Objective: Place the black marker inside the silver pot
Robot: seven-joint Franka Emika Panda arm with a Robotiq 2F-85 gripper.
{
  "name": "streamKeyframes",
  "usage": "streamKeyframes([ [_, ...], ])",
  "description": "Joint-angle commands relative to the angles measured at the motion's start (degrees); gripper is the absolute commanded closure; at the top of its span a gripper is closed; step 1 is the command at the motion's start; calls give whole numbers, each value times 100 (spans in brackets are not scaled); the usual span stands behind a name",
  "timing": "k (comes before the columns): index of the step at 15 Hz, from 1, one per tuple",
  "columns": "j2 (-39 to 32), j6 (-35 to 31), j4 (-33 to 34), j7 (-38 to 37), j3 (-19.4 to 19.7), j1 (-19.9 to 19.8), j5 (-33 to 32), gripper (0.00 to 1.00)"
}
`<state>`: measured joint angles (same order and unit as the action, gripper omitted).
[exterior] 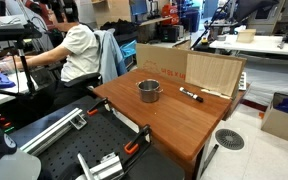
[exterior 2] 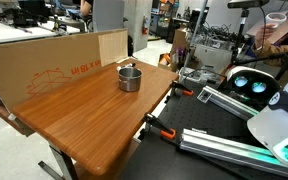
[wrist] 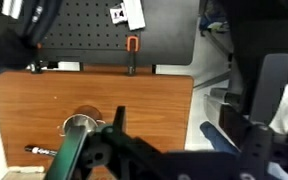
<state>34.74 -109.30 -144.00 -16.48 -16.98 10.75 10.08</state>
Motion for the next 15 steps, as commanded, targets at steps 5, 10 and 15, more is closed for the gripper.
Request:
streamKeyframes([
  [5,-17,-177,-5,-8,259,28,398,0],
  [10,-188,-516,-88,-284,633,-249,1010,0],
  [15,-482,-1035,-227,-929,797,-699,1337,0],
])
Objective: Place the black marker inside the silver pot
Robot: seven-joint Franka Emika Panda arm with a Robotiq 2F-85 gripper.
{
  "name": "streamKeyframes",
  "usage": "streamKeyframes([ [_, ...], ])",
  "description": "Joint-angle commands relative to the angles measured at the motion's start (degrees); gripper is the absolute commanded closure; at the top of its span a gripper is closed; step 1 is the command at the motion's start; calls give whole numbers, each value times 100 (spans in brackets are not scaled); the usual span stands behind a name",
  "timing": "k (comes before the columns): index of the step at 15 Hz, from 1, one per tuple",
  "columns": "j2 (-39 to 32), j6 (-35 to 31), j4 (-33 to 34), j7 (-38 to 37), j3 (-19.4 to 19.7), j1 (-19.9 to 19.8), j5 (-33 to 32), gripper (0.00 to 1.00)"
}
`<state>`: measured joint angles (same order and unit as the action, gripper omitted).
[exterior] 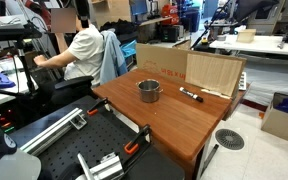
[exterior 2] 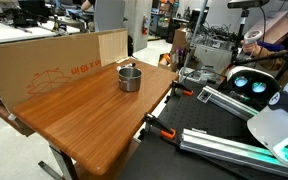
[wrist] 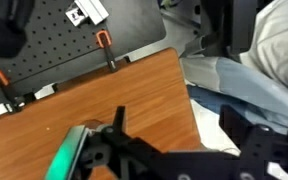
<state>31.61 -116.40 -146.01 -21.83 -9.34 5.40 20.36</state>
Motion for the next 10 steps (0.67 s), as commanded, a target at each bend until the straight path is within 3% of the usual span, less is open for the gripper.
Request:
streamKeyframes([
  [1,-244,-542,-73,-460,83,-231,409,0],
  [10,-1392,-1400,-100,-1343,624,-850,1027,0],
])
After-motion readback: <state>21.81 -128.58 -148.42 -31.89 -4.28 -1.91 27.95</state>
